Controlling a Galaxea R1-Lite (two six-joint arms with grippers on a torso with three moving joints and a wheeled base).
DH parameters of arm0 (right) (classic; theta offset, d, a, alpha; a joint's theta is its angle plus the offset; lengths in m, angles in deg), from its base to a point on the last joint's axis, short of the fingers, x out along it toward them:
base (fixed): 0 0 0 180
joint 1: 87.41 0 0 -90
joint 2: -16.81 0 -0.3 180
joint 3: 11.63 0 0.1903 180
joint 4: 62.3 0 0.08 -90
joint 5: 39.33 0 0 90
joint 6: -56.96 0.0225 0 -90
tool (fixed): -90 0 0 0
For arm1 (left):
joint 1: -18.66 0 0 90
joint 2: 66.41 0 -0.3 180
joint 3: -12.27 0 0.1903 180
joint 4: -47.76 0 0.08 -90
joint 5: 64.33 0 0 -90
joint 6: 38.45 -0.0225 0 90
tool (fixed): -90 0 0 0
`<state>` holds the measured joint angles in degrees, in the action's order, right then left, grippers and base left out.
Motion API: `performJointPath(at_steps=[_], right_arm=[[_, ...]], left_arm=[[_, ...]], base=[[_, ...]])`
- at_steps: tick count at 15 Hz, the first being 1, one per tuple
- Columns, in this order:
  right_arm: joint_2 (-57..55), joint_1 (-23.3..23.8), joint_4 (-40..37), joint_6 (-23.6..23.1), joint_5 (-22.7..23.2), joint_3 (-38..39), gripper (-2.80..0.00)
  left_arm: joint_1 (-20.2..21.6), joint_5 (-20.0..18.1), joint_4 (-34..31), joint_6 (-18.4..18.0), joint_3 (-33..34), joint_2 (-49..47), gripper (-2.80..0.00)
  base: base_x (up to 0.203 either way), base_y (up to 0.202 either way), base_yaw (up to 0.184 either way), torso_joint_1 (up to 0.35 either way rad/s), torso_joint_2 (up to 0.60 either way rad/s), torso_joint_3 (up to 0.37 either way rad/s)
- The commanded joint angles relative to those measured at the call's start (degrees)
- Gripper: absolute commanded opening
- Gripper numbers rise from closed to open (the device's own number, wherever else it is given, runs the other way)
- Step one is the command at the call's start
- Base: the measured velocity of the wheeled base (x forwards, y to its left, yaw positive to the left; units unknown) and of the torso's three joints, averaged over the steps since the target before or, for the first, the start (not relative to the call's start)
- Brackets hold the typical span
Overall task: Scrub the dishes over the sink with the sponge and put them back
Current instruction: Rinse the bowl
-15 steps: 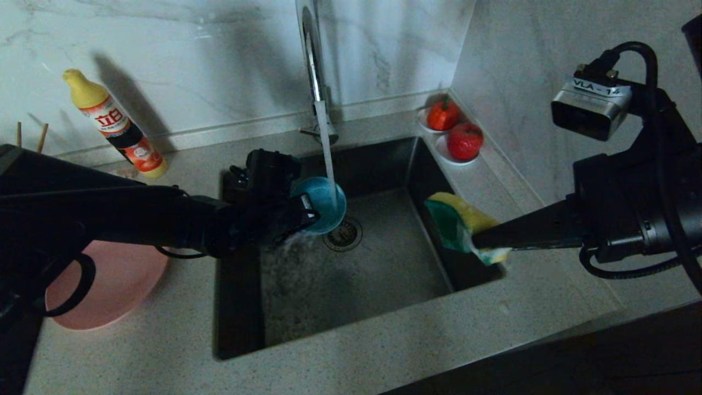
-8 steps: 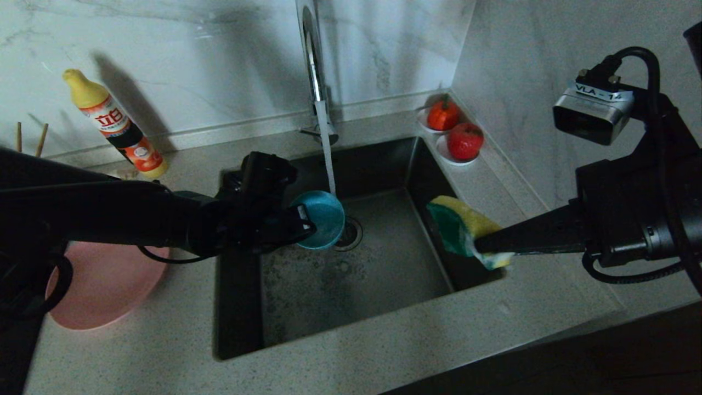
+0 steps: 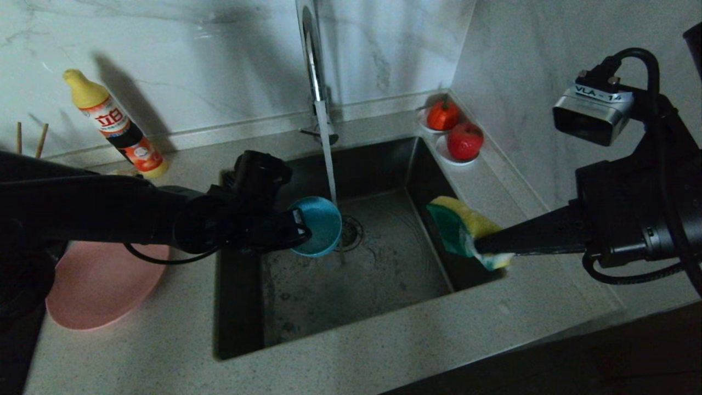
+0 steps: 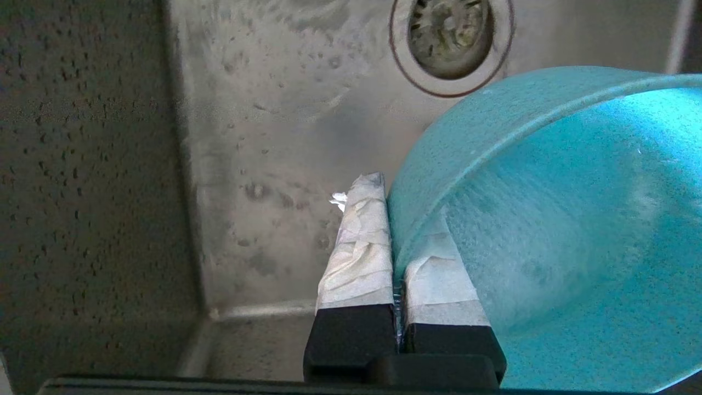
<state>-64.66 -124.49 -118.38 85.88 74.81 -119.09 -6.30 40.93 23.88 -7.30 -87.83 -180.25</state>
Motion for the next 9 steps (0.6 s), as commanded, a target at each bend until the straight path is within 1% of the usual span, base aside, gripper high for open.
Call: performJointPath(at_steps=[1,3,6,8,9], right_arm=[[-0.4,0.0,-0.2,0.2,0.2,0.1,-2.8],[-0.3,0.0,-0.1,0.1,0.1,0.4,-2.8],[-0.3,0.0,-0.2,0.1,0.2,0.6,-2.8],[-0.3,0.0,-0.1,0.0,0.2,0.6,-2.8],[-0.3,0.0,-0.1,0.0,0.2,0.5,-2.8]], left_arm=[[0.8,0.0,-0.5,0.1,-0.6,-1.9,-2.8],[1.0,-0.2,-1.2,0.3,-1.7,-2.8,-2.8],[1.0,-0.7,-4.2,1.1,-5.3,-4.1,-2.8],[1.0,-2.3,-7.0,3.5,-8.2,-4.4,-2.8],[1.0,-2.6,-7.7,3.8,-9.2,-4.7,-2.8]], base=[[0.0,0.0,0.0,0.0,0.0,0.0],[0.0,0.0,0.0,0.0,0.0,0.0],[0.0,0.0,0.0,0.0,0.0,0.0],[0.0,0.0,0.0,0.0,0.0,0.0],[0.0,0.0,0.0,0.0,0.0,0.0]])
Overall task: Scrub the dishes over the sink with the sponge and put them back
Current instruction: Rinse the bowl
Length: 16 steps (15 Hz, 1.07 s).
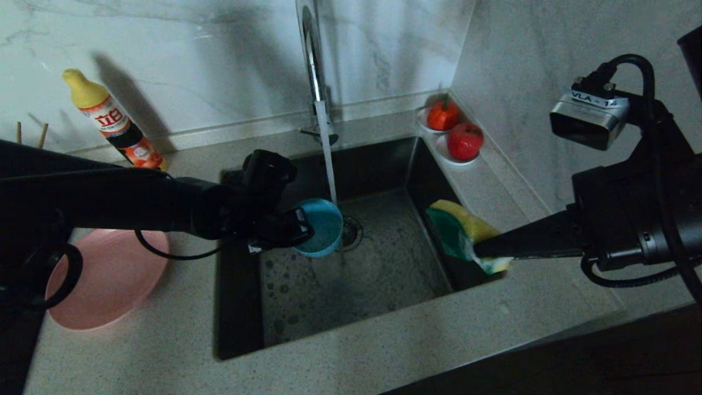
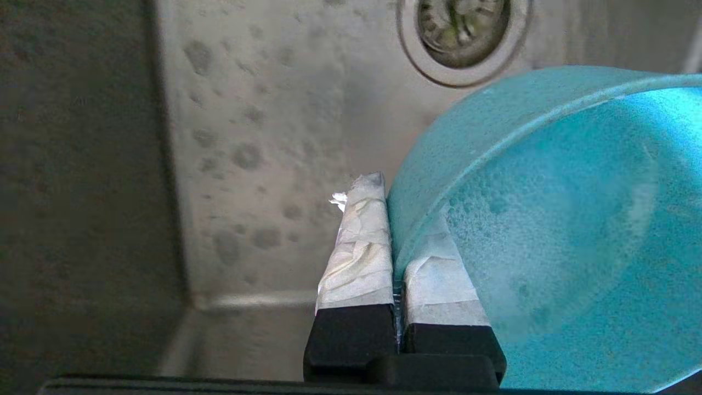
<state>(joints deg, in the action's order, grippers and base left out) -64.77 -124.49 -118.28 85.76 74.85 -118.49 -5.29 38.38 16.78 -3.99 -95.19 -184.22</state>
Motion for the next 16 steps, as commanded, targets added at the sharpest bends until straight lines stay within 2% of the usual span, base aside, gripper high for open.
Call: performJointPath(at_steps=[1,4,7,16], right_arm=[[-0.2,0.0,-0.3,0.1,0.2,0.0,-2.8],[-0.2,0.0,-0.2,-0.3,0.3,0.0,-2.8],[-0.1,0.0,-0.3,-0.3,0.3,0.0,-2.8],[0.2,0.0,-0.2,-0.3,0.3,0.1,-2.8]], left_arm=[[0.0,-0.2,-1.0,0.7,-2.8,-1.3,-2.8],[0.0,-0.2,-1.8,1.5,-4.7,-2.7,-2.8],[0.0,-0.2,-3.5,4.2,-7.9,-4.4,-2.8],[0.0,-0.2,-4.3,4.7,-7.9,-4.0,-2.8]], base=[[0.0,0.0,0.0,0.0,0.0,0.0],[0.0,0.0,0.0,0.0,0.0,0.0],[0.0,0.0,0.0,0.0,0.0,0.0],[0.0,0.0,0.0,0.0,0.0,0.0]])
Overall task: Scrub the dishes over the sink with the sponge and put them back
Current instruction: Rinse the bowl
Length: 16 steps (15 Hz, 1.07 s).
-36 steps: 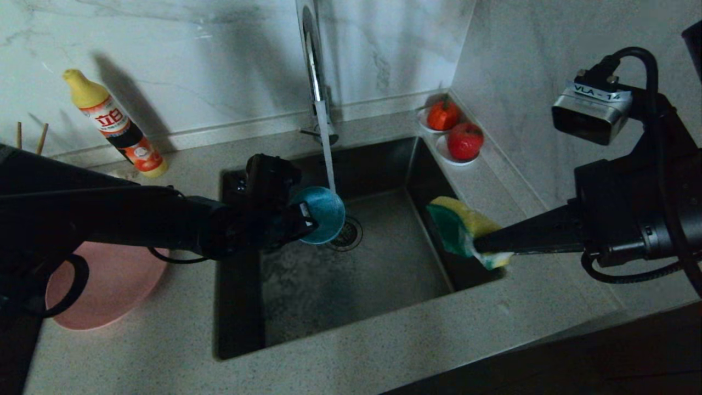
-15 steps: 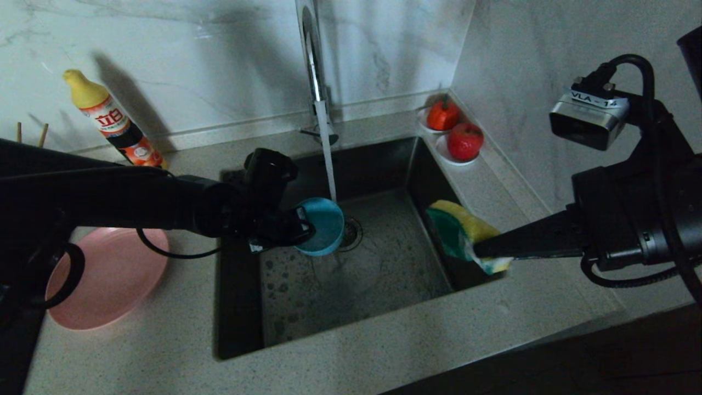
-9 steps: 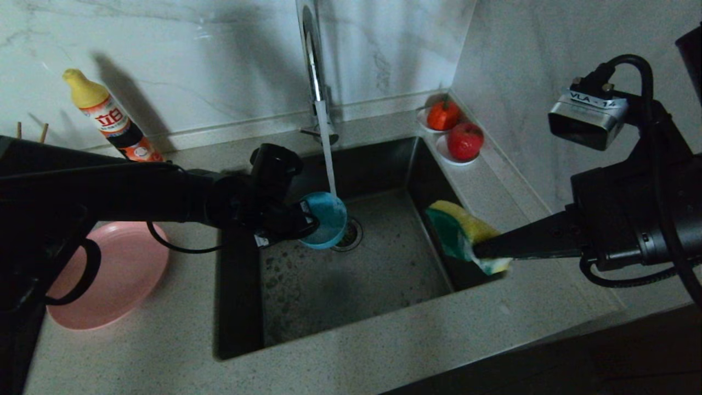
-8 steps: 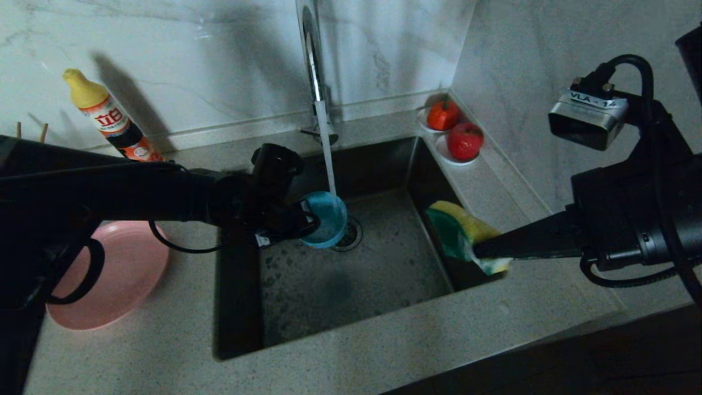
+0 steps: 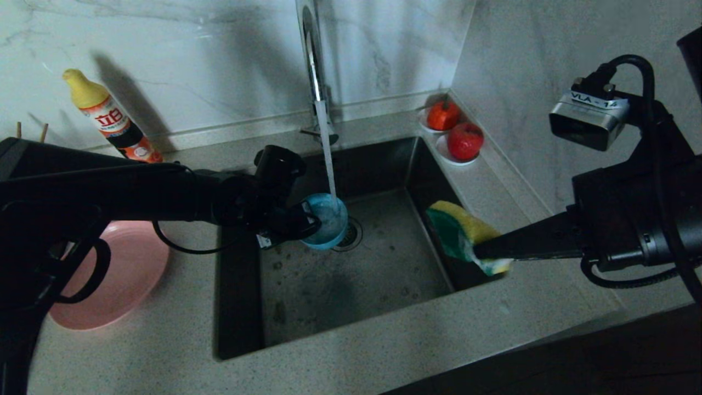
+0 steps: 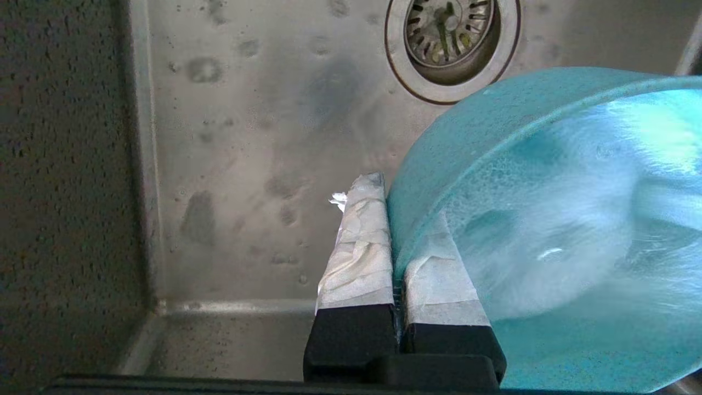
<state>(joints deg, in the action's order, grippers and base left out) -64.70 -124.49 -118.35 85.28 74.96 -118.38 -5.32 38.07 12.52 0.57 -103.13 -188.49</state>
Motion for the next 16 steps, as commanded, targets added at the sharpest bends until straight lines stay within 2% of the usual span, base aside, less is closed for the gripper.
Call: performJointPath(at_steps=[1,9,11,13,14,16], right_arm=[[0.1,0.0,-0.2,0.2,0.1,0.0,-2.8],[0.6,-0.1,-0.1,0.2,0.2,-0.1,-2.8],[0.4,-0.1,-0.2,0.2,0.1,0.1,-2.8],[0.3,-0.1,-0.2,0.3,0.1,0.4,-2.8],[0.4,-0.1,-0.2,0.4,0.1,0.7,-2.8],[1.4,-0.1,-0.2,0.5,0.2,1.2,-2.8]], left_arm=[[0.0,0.1,-0.1,0.1,0.4,0.3,-2.8],[0.0,0.3,-1.2,0.1,3.9,3.0,-2.8],[0.0,0.6,-1.3,-0.9,7.2,6.8,-2.8],[0.0,1.0,-0.8,-3.9,13.5,12.3,-2.8],[0.1,1.9,-0.5,-5.5,16.8,15.0,-2.8],[0.6,6.8,0.4,-7.7,21.6,18.5,-2.8]], base=[[0.0,0.0,0.0,0.0,0.0,0.0],[0.0,0.0,0.0,0.0,0.0,0.0],[0.0,0.0,0.0,0.0,0.0,0.0],[0.0,0.0,0.0,0.0,0.0,0.0],[0.0,0.0,0.0,0.0,0.0,0.0],[0.0,0.0,0.0,0.0,0.0,0.0]])
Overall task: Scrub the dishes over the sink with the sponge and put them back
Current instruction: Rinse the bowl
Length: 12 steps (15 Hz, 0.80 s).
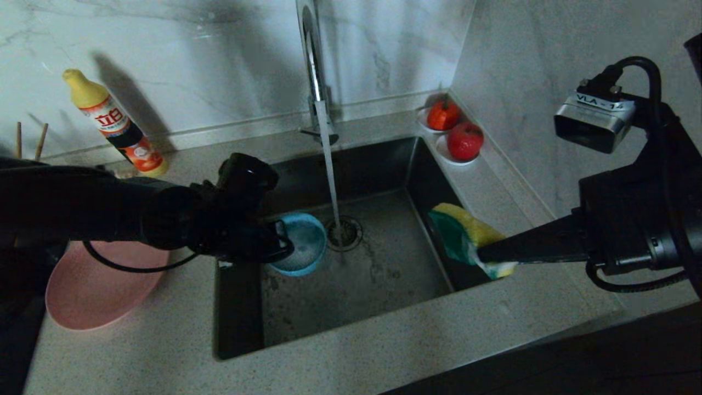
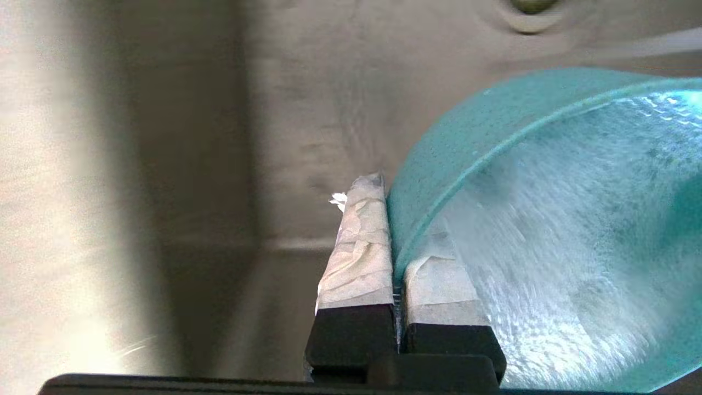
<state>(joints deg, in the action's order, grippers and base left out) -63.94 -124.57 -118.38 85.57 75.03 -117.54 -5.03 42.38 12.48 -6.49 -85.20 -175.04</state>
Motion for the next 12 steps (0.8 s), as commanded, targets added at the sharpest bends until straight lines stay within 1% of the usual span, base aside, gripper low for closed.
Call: performJointPath(at_steps=[1,2,3,4,6,8,9,11,12], right_arm=[[1.3,0.0,-0.2,0.2,0.2,0.9,-2.8],[1.7,0.0,-0.2,0.4,0.2,1.0,-2.8],[2.0,0.0,-0.2,0.5,0.2,1.1,-2.8],[2.6,0.0,-0.2,0.6,0.2,1.2,-2.8],[3.2,0.0,-0.2,0.5,0.3,1.9,-2.8],[3.3,0.0,-0.2,0.7,0.3,1.8,-2.8],[3.3,0.0,-0.2,0.7,0.3,1.8,-2.8],[3.3,0.0,-0.2,0.7,0.2,1.3,-2.8],[3.5,0.0,-0.2,0.6,0.2,1.1,-2.8]], left_arm=[[0.6,4.0,2.0,-1.9,5.9,6.4,-2.8],[0.8,4.8,5.2,-3.6,8.4,7.7,-2.8],[1.0,5.9,10.1,-5.8,11.3,9.0,-2.8],[1.1,7.9,15.4,-8.5,14.1,10.3,-2.8],[1.1,10.7,26.1,-13.5,18.1,11.8,-2.8],[1.1,11.6,37.0,-19.2,21.6,12.9,-2.8],[1.1,12.0,42.1,-23.0,23.5,13.5,-2.8],[1.1,12.1,51.8,-28.3,27.0,14.3,-2.8],[1.1,12.1,56.9,-31.6,29.0,14.4,-2.8]], base=[[0.0,0.0,0.0,0.0,0.0,0.0],[0.0,0.0,0.0,0.0,0.0,0.0],[0.0,0.0,0.0,0.0,0.0,0.0],[0.0,0.0,0.0,0.0,0.0,0.0],[0.0,0.0,0.0,0.0,0.0,0.0],[0.0,0.0,0.0,0.0,0.0,0.0],[0.0,0.0,0.0,0.0,0.0,0.0],[0.0,0.0,0.0,0.0,0.0,0.0],[0.0,0.0,0.0,0.0,0.0,0.0]])
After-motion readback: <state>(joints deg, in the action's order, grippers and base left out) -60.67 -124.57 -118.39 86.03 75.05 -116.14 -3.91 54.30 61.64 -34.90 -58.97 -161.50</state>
